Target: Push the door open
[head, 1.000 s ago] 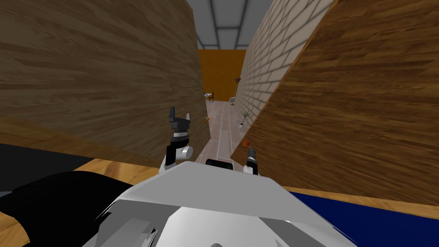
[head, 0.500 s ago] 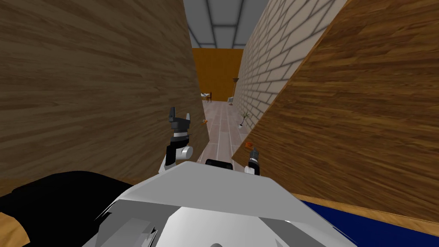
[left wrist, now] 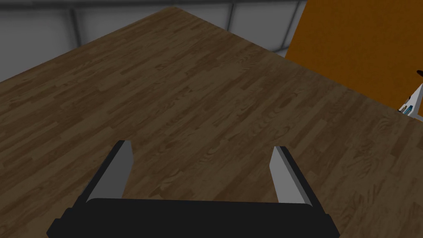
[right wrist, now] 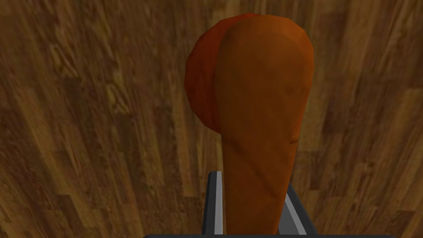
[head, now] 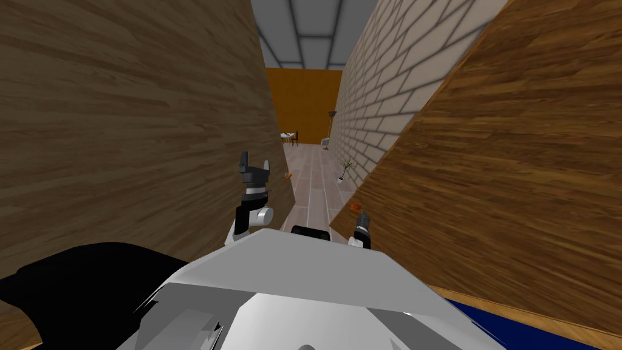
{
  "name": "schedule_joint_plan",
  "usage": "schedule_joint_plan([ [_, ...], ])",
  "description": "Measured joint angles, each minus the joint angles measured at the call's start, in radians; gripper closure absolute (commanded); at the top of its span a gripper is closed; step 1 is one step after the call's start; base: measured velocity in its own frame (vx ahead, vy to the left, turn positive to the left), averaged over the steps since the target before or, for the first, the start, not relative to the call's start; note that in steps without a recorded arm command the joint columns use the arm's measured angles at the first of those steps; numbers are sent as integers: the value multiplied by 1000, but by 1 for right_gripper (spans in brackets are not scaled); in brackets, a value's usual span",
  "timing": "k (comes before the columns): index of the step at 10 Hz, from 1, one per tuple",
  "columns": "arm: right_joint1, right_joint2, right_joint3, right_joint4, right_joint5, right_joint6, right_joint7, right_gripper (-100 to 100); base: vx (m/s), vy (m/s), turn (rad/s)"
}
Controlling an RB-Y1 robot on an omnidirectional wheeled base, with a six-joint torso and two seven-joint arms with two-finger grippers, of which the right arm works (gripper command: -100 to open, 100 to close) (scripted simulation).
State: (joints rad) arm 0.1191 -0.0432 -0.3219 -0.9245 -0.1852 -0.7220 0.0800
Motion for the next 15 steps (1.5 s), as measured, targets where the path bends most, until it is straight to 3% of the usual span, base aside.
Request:
schedule_joint_plan([
  [1,-11,-11,-10,23,-6,-6,1,100,198,-40,-30],
  [5,-17,-27,-46,27,-26,-10,13,100,215,-30,-39],
  [7,-29,-40,-66,57,-37,-32,12,100,174,-7,-43],
  [10,6,-27,-93,8,-53,-12,23,100,199,-22,-51],
  [12,-16,-37,-117,41,-65,-22,30,100,180,-16,-50],
  [15,11,-16,-154,-13,-85,7,49,100,205,-27,-58],
])
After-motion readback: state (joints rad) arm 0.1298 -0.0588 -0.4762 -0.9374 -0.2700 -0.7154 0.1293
